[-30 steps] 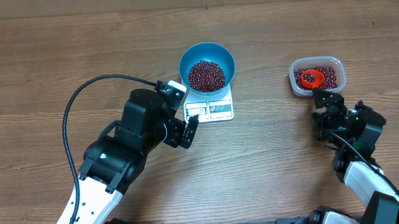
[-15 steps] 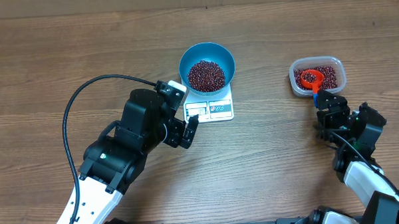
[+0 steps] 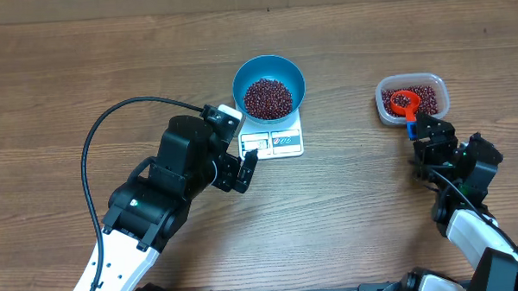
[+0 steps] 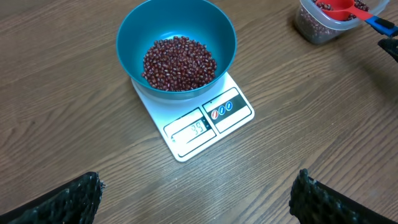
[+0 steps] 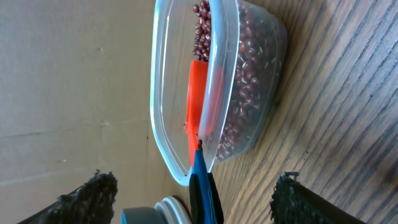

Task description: Scoop item into bowl and weigh 150g on scale

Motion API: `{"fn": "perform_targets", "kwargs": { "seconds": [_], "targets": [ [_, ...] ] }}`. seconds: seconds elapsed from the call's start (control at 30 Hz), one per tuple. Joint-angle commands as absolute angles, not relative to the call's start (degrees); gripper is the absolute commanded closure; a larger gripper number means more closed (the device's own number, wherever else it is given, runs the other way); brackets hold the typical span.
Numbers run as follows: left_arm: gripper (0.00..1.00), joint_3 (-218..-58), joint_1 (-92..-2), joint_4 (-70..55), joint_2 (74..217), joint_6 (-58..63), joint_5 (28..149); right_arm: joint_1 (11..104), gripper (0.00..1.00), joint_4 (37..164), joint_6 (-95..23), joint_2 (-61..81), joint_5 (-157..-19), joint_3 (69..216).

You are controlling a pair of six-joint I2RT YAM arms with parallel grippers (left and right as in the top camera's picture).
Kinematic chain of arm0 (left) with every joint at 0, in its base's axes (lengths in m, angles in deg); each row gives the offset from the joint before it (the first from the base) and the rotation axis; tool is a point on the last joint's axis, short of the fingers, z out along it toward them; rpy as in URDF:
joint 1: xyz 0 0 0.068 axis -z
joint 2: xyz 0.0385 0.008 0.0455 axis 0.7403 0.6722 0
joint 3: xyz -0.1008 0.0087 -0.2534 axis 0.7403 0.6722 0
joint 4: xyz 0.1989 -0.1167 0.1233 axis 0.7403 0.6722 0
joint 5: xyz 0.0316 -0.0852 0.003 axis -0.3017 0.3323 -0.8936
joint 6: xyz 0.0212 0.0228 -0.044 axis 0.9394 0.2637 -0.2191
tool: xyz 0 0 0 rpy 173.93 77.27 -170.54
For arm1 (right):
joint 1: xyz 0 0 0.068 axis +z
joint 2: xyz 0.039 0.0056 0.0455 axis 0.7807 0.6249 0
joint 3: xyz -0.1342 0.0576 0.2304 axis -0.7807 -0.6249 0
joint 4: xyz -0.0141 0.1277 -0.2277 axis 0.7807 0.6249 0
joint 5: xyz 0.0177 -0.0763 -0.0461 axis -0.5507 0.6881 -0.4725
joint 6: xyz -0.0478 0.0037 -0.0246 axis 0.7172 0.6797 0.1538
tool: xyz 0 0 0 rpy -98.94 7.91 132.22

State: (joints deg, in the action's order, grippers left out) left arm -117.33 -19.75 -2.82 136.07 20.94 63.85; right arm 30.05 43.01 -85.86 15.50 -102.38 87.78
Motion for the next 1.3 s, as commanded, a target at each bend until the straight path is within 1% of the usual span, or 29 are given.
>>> {"fn": "perform_targets", "kwargs": {
  "seconds": [0.0, 0.07, 0.4, 0.5, 0.53, 0.57, 0.63, 0.8, 0.83, 0.97, 1.27],
  "targets": [
    [0.00, -117.24, -20.03, -2.97, 136.26, 20.39, 64.68, 30.66, 0.25, 42.64, -86.16, 15.89, -101.77, 87.51],
    [0.00, -117.24, -20.03, -2.95, 136.26, 20.39, 64.68, 31.36, 0.28, 42.64, -86.16, 16.04, -101.31, 87.51],
    [0.01, -117.24, -20.03, -2.95, 136.26, 20.39, 64.68, 33.70, 0.27, 42.20, -87.02, 16.65, -97.99, 87.51],
    [0.01, -117.24, -20.03, -2.95, 136.26, 20.39, 64.68, 33.70, 0.29, 42.22, -87.02, 16.65, -97.75, 87.51],
    [0.01, -117.24, -20.03, -2.97, 136.26, 20.39, 64.68, 33.70, 0.32, 42.22, -87.02, 16.72, -97.75, 87.51],
    [0.01, -117.24, -20.03, -2.97, 136.26, 20.39, 64.68, 33.70, 0.39, 42.25, -86.99, 16.87, -97.75, 87.51],
    [0.01, -117.24, -20.03, -2.95, 136.26, 20.39, 64.68, 33.70, 0.47, 42.20, -87.02, 17.51, -97.75, 87.51],
    [0.00, -117.24, -20.03, -2.97, 136.26, 20.39, 64.68, 33.70, 0.51, 42.20, -87.52, 19.91, -97.99, 87.51],
    [0.00, -117.24, -20.03, -2.95, 136.26, 20.39, 64.68, 33.70, 0.53, 42.05, -88.31, 20.30, -98.01, 87.51],
    [0.00, -117.24, -20.03, -2.97, 136.26, 20.39, 64.66, 33.70, 0.55, 40.10, -88.28, 20.35, -97.99, 87.51],
    [0.00, -117.24, -20.03, -2.97, 136.26, 20.39, 64.68, 33.70, 0.55, 36.61, -88.28, 20.35, -97.92, 87.54]
  ]
}}
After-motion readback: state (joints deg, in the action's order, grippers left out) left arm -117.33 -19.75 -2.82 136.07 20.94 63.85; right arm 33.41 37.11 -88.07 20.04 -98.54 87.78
